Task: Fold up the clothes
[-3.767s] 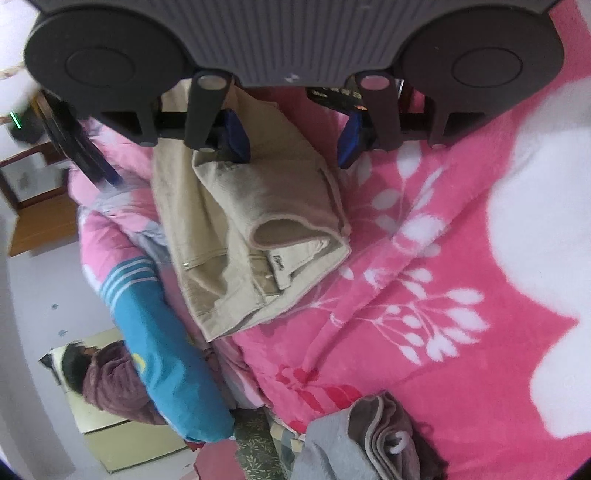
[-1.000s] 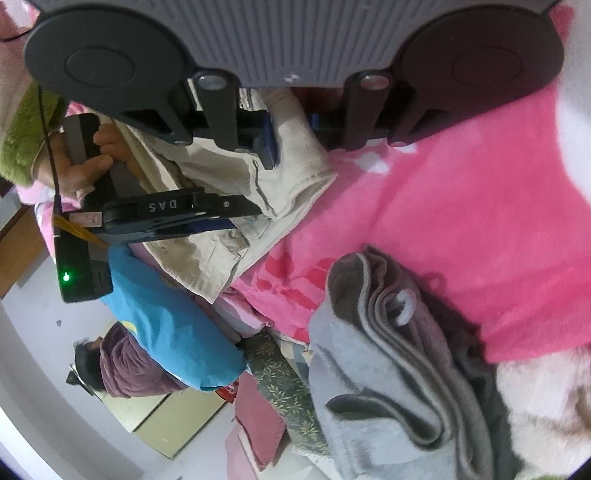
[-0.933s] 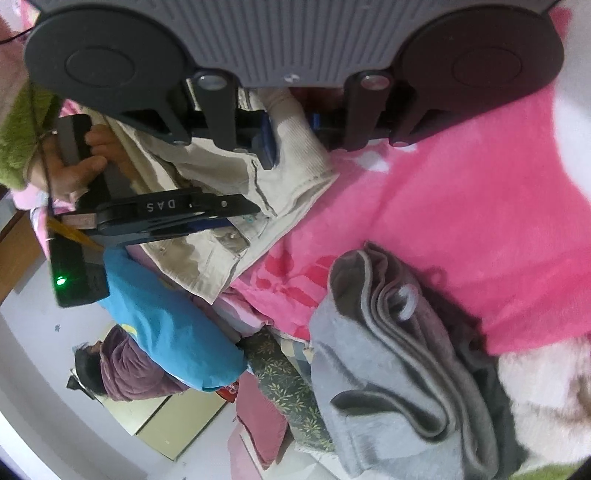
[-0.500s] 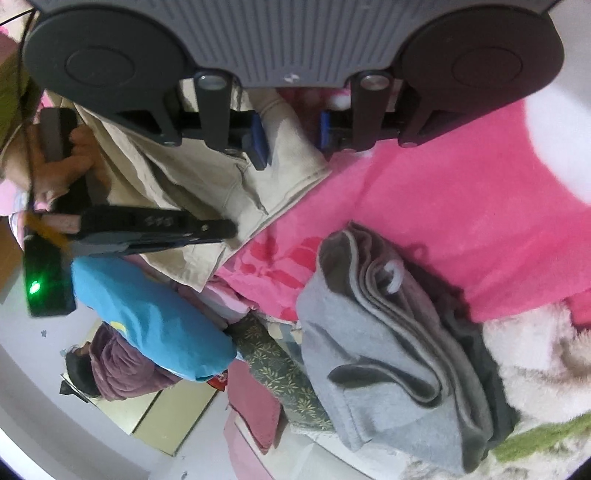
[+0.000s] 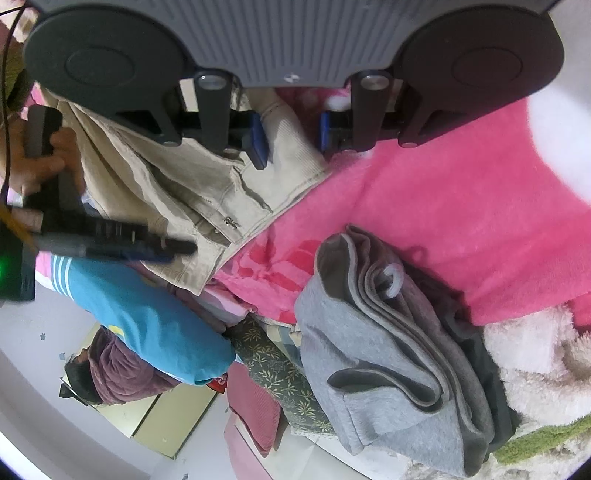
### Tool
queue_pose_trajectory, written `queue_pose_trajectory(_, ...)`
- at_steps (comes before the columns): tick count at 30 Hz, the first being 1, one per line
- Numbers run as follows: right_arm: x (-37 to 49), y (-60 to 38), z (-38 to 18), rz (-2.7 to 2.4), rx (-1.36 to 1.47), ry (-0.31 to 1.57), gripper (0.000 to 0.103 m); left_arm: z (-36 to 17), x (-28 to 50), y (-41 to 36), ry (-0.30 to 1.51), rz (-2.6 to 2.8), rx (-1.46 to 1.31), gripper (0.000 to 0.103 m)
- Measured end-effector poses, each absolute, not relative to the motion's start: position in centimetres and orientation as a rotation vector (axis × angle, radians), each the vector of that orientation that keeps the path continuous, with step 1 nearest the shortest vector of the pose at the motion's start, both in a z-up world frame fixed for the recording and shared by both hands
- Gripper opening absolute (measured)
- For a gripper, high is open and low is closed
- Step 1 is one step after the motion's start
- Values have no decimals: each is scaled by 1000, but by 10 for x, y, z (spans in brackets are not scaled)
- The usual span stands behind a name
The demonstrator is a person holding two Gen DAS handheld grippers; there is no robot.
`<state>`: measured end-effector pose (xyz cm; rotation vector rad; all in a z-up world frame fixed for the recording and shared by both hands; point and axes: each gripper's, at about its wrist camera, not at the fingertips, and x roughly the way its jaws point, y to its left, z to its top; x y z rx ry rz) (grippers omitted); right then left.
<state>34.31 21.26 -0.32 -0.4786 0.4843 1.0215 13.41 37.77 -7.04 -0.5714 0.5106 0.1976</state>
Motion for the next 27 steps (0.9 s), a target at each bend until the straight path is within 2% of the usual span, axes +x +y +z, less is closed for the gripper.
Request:
queue_pose_trajectory(5, 344, 215, -30, 957, -654, 525, 46, -71, 134, 377, 510, 200, -563, 30)
queue_pose_trajectory(7, 352, 217, -38, 928, -638, 552, 40, -71, 134, 376, 509, 203, -558, 30)
queue_pose_trajectory(9, 355, 219, -42, 932, -620, 569, 25, -71, 135, 376, 509, 203, -558, 30)
queue_pose_trajectory(10, 356, 220, -44, 932, -614, 576, 22, -71, 135, 376, 509, 203, -558, 30)
queue_pose_trajectory(11, 355, 221, -43, 929, -601, 568, 8, -70, 134, 376, 508, 202, -559, 30)
queue_pose_trajectory(12, 353, 221, -40, 924, -586, 555, 2, -71, 134, 376, 508, 202, -560, 30)
queue_pose_trajectory(17, 354, 219, -25, 942, -494, 524, 2, -71, 135, 376, 508, 201, -563, 30)
queue_pose_trajectory(25, 369, 236, -59, 949, -449, 570, 2, -72, 135, 375, 508, 203, -563, 30)
queue_pose_trajectory(27, 370, 233, -56, 961, -429, 585, 7, -72, 134, 375, 507, 202, -566, 30)
